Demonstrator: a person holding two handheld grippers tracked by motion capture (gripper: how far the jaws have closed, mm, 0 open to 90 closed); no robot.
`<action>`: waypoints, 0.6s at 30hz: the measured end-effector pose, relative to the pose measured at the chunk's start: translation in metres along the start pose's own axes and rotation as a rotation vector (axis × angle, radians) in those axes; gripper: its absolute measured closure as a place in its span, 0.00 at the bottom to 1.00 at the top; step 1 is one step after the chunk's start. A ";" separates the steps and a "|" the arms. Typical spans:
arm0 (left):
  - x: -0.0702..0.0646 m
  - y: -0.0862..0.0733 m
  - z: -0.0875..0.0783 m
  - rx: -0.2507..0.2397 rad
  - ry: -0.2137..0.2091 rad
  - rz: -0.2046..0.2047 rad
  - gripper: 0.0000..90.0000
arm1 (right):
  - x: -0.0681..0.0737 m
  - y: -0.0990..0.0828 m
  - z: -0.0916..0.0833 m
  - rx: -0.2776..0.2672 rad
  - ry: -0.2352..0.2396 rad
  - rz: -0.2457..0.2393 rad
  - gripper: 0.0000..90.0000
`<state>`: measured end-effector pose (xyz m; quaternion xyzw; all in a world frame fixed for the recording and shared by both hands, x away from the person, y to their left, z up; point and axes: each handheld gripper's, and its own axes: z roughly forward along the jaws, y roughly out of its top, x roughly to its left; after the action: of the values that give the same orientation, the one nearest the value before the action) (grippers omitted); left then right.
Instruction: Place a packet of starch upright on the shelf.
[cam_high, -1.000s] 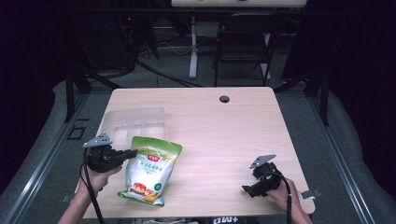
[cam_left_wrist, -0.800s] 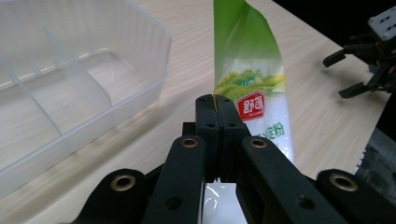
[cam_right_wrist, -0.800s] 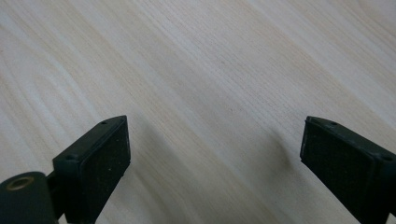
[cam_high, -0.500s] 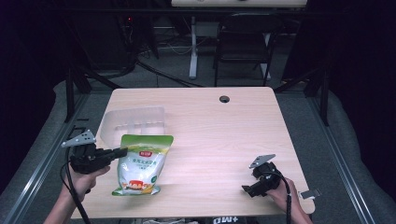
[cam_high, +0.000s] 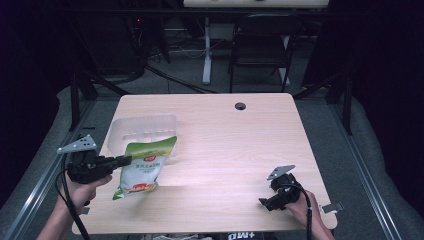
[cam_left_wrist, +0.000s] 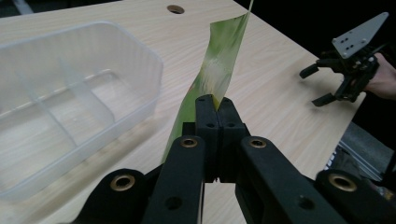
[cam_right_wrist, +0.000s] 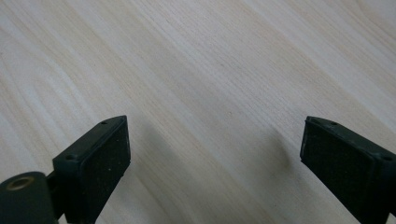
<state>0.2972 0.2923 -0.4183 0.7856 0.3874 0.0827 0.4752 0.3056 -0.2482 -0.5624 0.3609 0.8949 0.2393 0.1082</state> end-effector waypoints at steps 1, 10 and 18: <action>0.001 0.001 -0.002 0.002 0.010 -0.001 1.00 | 0.000 0.000 0.000 -0.001 0.002 0.000 0.09; 0.016 0.009 -0.022 -0.043 0.060 -0.038 1.00 | 0.000 0.000 -0.001 0.004 -0.001 -0.004 0.09; 0.026 0.020 -0.036 -0.095 0.119 -0.051 1.00 | 0.001 0.000 0.001 -0.008 0.012 0.009 0.09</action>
<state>0.3077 0.3303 -0.3893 0.7458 0.4306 0.1354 0.4899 0.3053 -0.2473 -0.5628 0.3630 0.8929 0.2455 0.1032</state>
